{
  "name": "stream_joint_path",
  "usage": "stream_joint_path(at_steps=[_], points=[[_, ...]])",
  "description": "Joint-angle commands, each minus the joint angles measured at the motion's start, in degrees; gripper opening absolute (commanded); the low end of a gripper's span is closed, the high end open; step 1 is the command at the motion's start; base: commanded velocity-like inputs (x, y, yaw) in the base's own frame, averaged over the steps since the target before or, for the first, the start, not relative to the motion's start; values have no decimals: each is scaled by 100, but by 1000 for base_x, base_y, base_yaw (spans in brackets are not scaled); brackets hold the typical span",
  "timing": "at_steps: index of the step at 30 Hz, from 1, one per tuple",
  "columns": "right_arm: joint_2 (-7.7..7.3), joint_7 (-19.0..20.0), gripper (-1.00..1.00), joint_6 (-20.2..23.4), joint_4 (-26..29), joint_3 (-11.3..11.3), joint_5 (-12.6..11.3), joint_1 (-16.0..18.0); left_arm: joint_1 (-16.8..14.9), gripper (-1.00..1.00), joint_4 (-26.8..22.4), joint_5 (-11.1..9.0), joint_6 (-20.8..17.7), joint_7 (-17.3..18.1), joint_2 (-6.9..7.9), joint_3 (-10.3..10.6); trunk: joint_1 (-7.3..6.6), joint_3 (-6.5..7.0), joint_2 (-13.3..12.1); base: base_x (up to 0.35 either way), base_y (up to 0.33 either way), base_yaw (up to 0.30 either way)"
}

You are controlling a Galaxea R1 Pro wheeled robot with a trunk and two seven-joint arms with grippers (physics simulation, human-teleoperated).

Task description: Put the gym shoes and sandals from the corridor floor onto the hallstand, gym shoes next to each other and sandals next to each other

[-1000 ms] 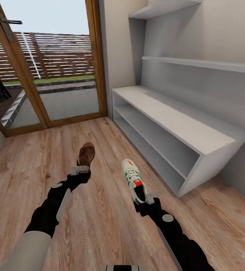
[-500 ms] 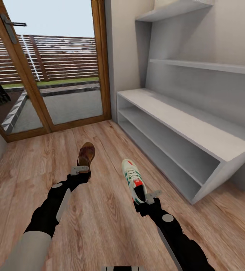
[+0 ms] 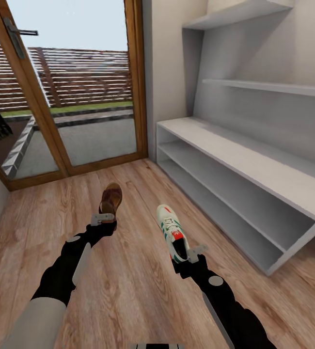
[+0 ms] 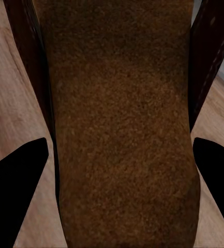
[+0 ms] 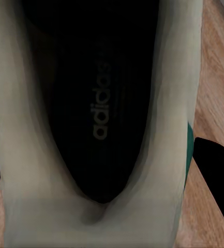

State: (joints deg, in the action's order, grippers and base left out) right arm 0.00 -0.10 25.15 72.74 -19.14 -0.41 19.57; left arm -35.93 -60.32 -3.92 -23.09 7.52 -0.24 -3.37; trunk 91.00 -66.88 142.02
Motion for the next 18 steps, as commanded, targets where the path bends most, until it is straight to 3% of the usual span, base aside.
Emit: stream_joint_path(at_steps=[1, 18], points=[[0, 0, -100, 34, 11, -2, -3, 3, -2, -100, -6, -46, -38, 21, -3, -14, 1, -1, 2, 237, 287, -57], [0, 1, -100, 34, 5, -2, -3, 3, -2, -100, -6, -48, -38, 21, -3, -14, 1, 101, 2, 193, 297, -165]])
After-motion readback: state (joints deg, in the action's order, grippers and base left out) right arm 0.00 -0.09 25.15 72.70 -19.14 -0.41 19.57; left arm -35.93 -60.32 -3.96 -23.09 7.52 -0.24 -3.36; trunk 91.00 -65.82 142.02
